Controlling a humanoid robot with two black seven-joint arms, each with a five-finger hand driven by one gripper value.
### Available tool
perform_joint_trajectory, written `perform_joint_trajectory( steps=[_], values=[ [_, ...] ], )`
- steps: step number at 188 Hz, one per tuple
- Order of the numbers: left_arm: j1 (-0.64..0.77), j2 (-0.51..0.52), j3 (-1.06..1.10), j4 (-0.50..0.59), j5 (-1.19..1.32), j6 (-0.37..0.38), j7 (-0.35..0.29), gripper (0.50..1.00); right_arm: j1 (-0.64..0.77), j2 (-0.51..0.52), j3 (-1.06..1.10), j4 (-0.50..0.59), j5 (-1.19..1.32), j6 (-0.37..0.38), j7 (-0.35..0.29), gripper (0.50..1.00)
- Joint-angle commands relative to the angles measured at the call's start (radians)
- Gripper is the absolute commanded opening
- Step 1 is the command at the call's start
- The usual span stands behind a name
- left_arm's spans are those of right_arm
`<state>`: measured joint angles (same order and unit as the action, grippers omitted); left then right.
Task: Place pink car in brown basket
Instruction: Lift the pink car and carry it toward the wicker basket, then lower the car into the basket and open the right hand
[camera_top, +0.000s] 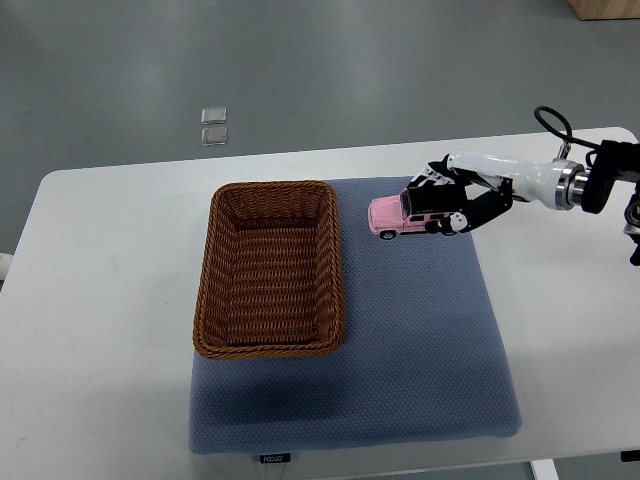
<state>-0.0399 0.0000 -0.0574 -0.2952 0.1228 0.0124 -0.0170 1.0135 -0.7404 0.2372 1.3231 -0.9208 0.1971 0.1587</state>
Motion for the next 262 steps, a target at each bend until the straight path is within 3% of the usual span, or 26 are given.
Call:
perform_joint_trajectory(
  steps=[1, 24, 34, 35, 37, 75, 139, 144, 152, 169, 189, 210, 227, 262],
  values=[
    [0.000, 0.000, -0.001, -0.001, 0.000, 0.000, 0.000, 1.000, 0.068, 0.107, -0.007, -0.084, 0.008, 0.024, -0.002, 0.500],
    [0.000, 0.000, -0.004, -0.001, 0.000, 0.000, 0.000, 1.000, 0.100, 0.243, -0.026, -0.183, 0.010, 0.031, -0.002, 0.500],
    [0.000, 0.000, -0.004, -0.001, 0.000, 0.000, 0.000, 1.000, 0.100, 0.243, -0.026, -0.183, 0.010, 0.031, -0.002, 0.500],
    [0.000, 0.000, -0.005, 0.001, 0.000, 0.000, 0.000, 1.000, 0.099, 0.307, -0.033, -0.218, 0.008, 0.027, -0.002, 0.500],
    [0.000, 0.000, -0.005, 0.001, 0.000, 0.000, 0.000, 1.000, 0.099, 0.321, -0.036, -0.226, 0.008, 0.027, -0.002, 0.500],
    [0.000, 0.000, -0.004, -0.004, 0.000, 0.000, 0.000, 1.000, 0.079, 0.496, -0.078, -0.343, 0.000, 0.004, 0.002, 0.500],
    [0.000, 0.000, -0.002, -0.001, 0.000, 0.000, 0.000, 1.000, 0.010, 0.625, -0.078, -0.453, -0.015, -0.064, 0.012, 0.500],
    [0.000, 0.000, -0.002, -0.001, 0.000, 0.000, 0.000, 1.000, 0.005, 0.633, -0.078, -0.459, -0.015, -0.074, 0.015, 0.610],
    [0.000, 0.000, -0.002, -0.001, 0.000, 0.000, 0.000, 1.000, 0.002, 0.647, -0.078, -0.467, -0.015, -0.085, 0.018, 0.694],
    [0.000, 0.000, -0.002, 0.002, 0.000, 0.000, 0.000, 1.000, -0.003, 0.653, -0.078, -0.475, -0.015, -0.087, 0.018, 0.791],
    [0.000, 0.000, -0.001, 0.004, 0.000, 0.000, 0.000, 1.000, -0.016, 0.653, -0.075, -0.475, -0.013, -0.087, 0.019, 0.858],
    [0.000, 0.000, 0.001, 0.004, 0.000, 0.000, 0.000, 1.000, -0.023, 0.647, -0.059, -0.475, -0.001, -0.087, 0.021, 0.893],
    [0.000, 0.000, 0.002, 0.002, 0.000, 0.000, 0.000, 1.000, -0.024, 0.633, -0.036, -0.475, 0.010, -0.090, 0.022, 0.893],
    [0.000, 0.000, 0.004, 0.002, 0.000, 0.000, 0.000, 1.000, -0.119, 0.596, 0.290, -0.475, 0.069, -0.074, 0.022, 0.895]
  ],
)
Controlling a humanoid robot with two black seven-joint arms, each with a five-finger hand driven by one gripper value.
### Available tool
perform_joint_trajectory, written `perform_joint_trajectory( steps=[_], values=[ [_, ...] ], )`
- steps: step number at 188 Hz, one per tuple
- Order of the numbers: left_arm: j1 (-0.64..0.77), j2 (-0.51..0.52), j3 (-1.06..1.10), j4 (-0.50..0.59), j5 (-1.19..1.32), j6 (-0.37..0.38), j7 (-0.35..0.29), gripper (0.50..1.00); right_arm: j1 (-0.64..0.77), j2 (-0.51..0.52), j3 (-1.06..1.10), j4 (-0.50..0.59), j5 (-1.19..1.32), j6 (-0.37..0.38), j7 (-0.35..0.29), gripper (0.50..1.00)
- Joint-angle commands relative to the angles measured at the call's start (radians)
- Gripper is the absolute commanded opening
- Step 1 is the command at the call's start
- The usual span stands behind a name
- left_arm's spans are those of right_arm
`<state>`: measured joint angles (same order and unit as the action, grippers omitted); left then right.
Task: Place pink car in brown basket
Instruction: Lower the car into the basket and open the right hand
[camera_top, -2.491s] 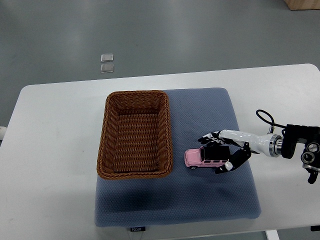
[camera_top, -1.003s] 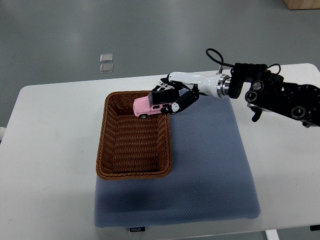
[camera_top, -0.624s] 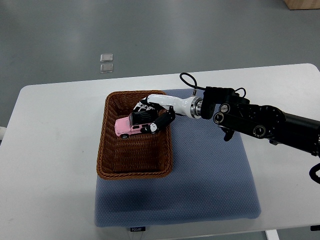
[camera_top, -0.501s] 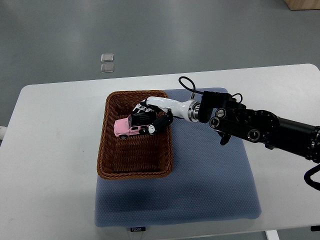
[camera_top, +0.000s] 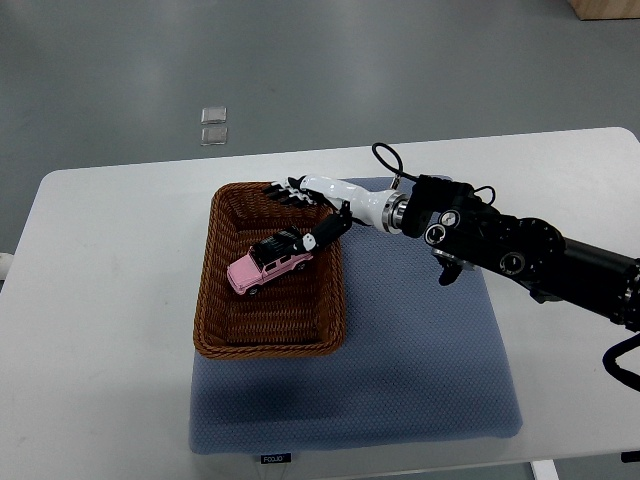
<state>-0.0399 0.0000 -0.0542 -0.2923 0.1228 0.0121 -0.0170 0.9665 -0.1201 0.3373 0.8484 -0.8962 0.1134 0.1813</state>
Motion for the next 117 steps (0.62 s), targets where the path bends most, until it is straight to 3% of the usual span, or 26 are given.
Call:
perform_joint_trajectory(
  steps=[1, 21, 52, 88, 117],
  values=[
    [0.000, 0.000, 0.000, -0.001, 0.000, 0.000, 0.000, 1.000, -0.072, -0.024, 0.190, 0.000, 0.045, 0.009, 0.000, 0.895],
    [0.000, 0.000, 0.000, 0.001, 0.000, 0.000, 0.000, 1.000, -0.152, -0.027, 0.416, 0.000, 0.155, 0.032, 0.004, 0.895],
    [0.000, 0.000, 0.002, 0.002, 0.000, 0.000, 0.000, 1.000, -0.276, -0.020, 0.703, -0.006, 0.486, 0.094, 0.081, 0.897],
    [0.000, 0.000, 0.002, 0.001, 0.000, 0.000, 0.000, 1.000, -0.304, -0.015, 0.743, -0.112, 0.853, 0.107, 0.086, 0.907],
    [0.000, 0.000, 0.004, 0.001, 0.000, 0.000, 0.000, 1.000, -0.315, 0.000, 0.743, -0.183, 0.925, 0.172, 0.087, 0.907]
  ],
)
